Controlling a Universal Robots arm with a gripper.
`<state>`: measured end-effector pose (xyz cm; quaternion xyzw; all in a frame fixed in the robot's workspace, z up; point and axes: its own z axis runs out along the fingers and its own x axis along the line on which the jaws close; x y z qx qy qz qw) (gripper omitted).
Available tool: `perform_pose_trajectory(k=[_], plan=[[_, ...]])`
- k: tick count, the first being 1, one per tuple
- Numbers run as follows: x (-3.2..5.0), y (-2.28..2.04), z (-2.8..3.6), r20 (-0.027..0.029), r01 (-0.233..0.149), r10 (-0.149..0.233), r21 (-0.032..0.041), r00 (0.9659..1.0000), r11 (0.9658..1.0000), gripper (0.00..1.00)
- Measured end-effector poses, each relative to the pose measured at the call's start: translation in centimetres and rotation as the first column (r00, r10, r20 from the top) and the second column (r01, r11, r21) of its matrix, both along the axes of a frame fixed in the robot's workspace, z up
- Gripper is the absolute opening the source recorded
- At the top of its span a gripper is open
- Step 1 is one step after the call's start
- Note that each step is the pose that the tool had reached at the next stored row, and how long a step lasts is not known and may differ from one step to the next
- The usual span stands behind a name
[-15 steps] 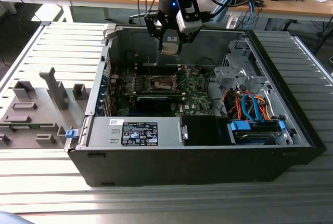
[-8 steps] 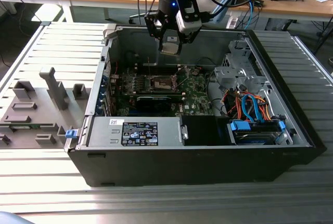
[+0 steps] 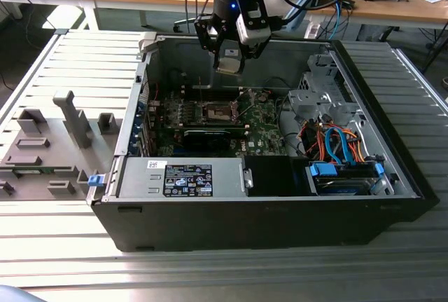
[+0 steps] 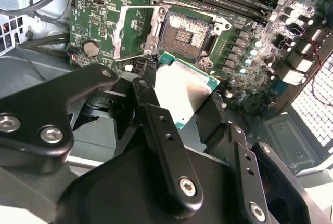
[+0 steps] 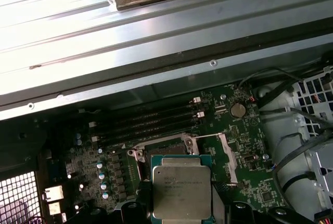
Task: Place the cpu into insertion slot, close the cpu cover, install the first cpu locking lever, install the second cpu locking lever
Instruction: 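Place the cpu into insertion slot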
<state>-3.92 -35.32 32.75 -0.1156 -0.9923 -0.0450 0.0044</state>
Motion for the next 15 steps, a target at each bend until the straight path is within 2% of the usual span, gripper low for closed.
perform_pose_trajectory(k=[15], plan=[[0.00, 0.00, -0.04, 0.0000, 0.020, -0.020, -0.0003, 0.9998, 0.9998, 0.54]])
